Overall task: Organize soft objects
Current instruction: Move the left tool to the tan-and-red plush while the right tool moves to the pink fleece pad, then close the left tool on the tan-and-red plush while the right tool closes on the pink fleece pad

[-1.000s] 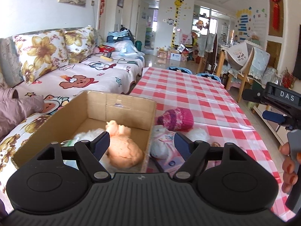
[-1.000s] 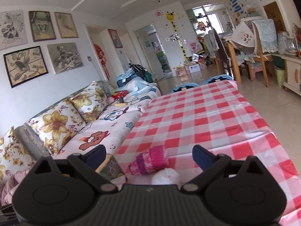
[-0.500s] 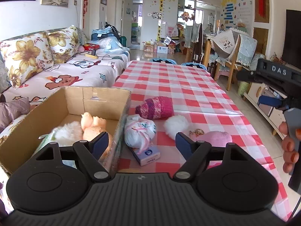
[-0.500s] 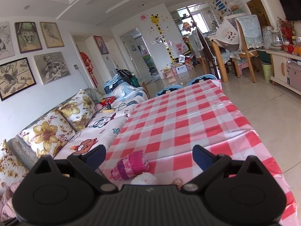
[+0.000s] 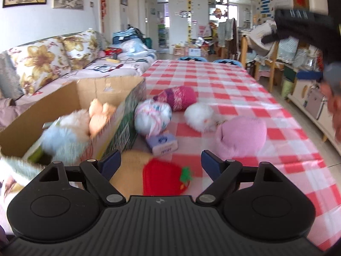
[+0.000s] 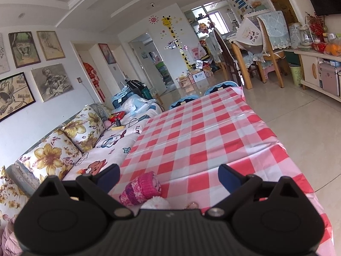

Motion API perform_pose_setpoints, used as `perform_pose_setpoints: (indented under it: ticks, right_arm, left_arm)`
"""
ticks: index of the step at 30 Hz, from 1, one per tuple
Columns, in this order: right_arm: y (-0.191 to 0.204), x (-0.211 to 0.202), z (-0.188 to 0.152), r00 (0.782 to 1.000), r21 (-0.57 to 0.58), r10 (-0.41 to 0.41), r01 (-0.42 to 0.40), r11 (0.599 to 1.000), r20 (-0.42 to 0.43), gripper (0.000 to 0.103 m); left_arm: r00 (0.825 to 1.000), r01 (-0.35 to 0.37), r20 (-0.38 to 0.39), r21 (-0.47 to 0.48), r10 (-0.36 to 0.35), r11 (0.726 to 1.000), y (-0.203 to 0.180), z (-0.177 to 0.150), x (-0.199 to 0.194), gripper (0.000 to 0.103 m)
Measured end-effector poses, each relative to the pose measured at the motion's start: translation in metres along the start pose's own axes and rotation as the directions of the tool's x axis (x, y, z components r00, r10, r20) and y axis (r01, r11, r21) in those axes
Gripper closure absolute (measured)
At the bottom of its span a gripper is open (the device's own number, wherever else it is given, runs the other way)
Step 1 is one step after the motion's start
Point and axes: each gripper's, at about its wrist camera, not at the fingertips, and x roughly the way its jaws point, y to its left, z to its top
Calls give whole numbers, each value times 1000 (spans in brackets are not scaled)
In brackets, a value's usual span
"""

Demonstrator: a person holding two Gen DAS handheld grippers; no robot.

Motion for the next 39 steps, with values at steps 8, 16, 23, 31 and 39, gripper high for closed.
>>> perform_pose_setpoints:
  ticks: [8,16,23,31,39]
  right_arm:
    - [-1,3,-2,1000,-3,17,-17,1000,-16,5]
    - [2,8,-5,999,-26,23,-24,999,-37,4]
    - [4,18,-7,998,-70,0,-4,998,-61,2]
    - [-6,42,-23,979,-123,-74,51,991,-189,1]
    - [0,59,-47,946,-215,-118,53,975,-302,1]
  left_arm:
    - [995,-99,-11,0,99,995,-5,-17,9,1]
    - [996,-80,-46,-9,80,997,-8,-18,17,0]
    - [988,151,-42,16,-150,988,-22,-6,29,0]
    - [987,147,56,67,-151,987,-15,8,13,0]
    - [985,171,17,59,-173,983,-5,29,26,0]
